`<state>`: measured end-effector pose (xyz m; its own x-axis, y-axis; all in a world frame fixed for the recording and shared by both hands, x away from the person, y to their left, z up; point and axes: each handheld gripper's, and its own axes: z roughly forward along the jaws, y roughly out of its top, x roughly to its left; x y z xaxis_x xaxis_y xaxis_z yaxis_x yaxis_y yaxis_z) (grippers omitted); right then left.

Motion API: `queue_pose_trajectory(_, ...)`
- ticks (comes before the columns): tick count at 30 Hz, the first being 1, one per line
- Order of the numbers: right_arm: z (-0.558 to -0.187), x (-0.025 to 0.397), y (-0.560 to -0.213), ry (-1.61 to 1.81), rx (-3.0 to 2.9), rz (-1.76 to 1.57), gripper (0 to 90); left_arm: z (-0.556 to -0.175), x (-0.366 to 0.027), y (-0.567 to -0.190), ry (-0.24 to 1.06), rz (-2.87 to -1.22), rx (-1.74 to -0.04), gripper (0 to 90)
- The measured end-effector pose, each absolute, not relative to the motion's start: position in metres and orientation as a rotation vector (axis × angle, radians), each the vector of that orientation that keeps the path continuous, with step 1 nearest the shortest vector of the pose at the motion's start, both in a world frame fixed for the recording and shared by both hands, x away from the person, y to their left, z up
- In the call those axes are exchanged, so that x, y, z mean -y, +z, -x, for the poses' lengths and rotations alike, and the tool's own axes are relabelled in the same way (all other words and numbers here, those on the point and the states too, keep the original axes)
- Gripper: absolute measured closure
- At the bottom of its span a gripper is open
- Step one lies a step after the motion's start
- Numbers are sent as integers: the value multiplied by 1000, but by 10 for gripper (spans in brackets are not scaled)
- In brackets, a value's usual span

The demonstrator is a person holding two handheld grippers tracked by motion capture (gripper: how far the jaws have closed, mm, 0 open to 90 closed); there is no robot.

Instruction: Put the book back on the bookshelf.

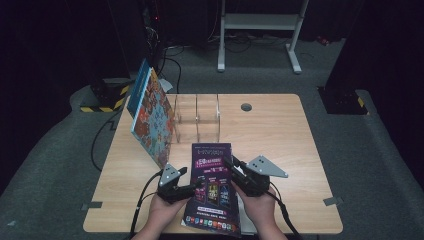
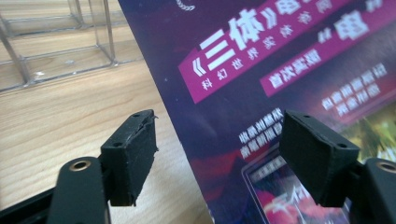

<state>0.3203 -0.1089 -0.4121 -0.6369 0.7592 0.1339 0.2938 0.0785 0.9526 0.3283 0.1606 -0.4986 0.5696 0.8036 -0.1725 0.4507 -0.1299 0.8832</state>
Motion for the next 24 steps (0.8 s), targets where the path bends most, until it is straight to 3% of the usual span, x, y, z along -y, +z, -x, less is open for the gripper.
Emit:
queue_pose_trajectory(5,-311,108,-407,1598,-1945,-969,781,-334,-163,-498,375,-1724,-997,254)
queue_pose_trajectory(15,-302,107,-405,1627,-1923,-917,785,-346,-173,-508,145,-1674,-949,212)
queue_pose_trajectory(24,-300,105,-404,1634,-1919,-896,786,-349,-171,-514,21,-1647,-946,254)
